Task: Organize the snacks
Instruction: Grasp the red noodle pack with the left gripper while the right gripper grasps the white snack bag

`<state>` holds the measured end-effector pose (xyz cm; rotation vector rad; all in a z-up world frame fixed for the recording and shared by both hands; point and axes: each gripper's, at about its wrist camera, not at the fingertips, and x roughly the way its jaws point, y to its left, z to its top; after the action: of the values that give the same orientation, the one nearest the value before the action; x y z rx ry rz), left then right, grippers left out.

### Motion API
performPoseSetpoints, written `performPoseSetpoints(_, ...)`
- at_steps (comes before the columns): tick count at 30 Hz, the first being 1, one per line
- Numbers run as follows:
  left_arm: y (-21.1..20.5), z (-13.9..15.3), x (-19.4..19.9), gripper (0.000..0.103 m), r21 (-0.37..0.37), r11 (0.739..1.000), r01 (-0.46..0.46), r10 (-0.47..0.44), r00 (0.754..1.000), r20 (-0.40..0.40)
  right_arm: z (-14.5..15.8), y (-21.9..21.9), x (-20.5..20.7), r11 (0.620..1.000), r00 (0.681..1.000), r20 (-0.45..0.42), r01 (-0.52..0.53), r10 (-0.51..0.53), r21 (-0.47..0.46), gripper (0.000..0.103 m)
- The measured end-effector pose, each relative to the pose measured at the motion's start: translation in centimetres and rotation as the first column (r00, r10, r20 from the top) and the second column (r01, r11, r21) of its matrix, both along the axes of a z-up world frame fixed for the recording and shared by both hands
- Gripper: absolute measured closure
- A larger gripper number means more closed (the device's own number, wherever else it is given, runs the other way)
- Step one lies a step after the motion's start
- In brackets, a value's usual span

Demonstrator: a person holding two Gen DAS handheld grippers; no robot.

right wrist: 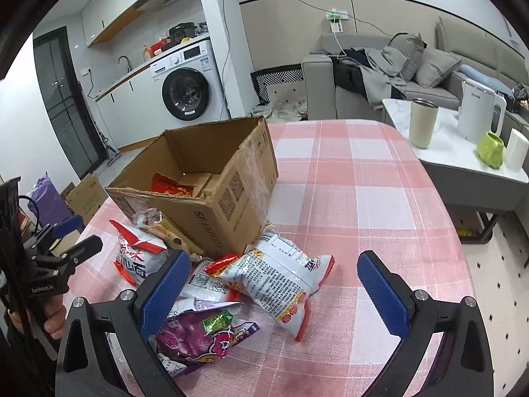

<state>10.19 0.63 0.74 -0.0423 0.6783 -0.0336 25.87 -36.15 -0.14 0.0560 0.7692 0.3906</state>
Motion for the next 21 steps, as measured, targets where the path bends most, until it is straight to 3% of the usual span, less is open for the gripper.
performPoseSetpoints(21, 2.2, -4.5, 4.2, 0.001, -0.002, 0.998, -0.058, 0.058, 0.992, -0.110, -3.2, -0.3, 2.4, 0.998, 0.991, -0.121, 0.053, -0.050, 0.022, 0.000)
